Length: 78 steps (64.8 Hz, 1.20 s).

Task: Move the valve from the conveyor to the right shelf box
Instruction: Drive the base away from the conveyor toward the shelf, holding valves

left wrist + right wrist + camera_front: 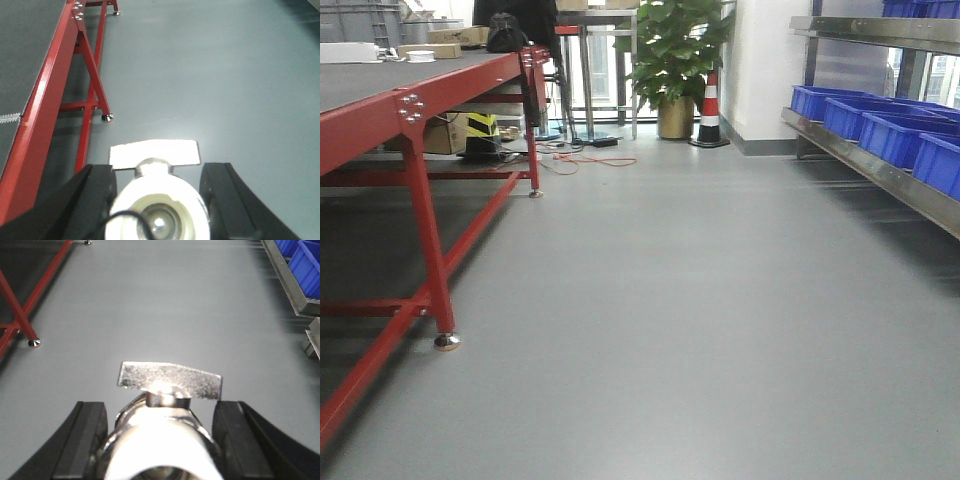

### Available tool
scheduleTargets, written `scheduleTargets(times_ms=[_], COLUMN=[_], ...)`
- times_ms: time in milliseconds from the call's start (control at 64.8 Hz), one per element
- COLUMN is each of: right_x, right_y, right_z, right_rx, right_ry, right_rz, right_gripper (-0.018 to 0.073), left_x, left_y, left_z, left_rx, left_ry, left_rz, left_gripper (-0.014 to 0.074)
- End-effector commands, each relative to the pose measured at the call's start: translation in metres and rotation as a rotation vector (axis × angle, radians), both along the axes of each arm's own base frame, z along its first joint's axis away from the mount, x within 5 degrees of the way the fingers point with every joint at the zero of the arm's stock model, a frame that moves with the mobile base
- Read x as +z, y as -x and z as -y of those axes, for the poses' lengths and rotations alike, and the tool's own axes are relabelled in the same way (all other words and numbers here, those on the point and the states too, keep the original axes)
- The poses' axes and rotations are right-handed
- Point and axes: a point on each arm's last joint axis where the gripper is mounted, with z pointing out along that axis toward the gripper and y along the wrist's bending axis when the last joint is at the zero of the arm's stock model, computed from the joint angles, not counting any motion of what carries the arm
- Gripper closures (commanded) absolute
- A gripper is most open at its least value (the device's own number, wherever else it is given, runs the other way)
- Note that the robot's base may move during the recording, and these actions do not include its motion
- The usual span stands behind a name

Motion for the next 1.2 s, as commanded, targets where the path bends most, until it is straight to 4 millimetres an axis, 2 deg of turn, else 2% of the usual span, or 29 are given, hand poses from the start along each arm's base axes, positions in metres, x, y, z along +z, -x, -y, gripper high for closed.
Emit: scheduleTargets(times_ms=[0, 1189], right_x=[0.0134, 0.0134], right_y=[0.0048, 0.0048], right_z=[0.0004, 0.0004], right_rx=[-0.008, -0.008], right_ry=[-0.003, -0.003], right_rz=[0.095, 0.095], right_gripper=[0.0722, 0.0722], left_x=[0.0076, 0.0076], left_y=[0.0021, 0.0021], left_z=[-0.0003, -0.0003], left_rx=[0.008, 0.008], left_ry=[0.006, 0.006], left_rz=[0.063, 0.063], left_gripper=[0.0708, 0.0708])
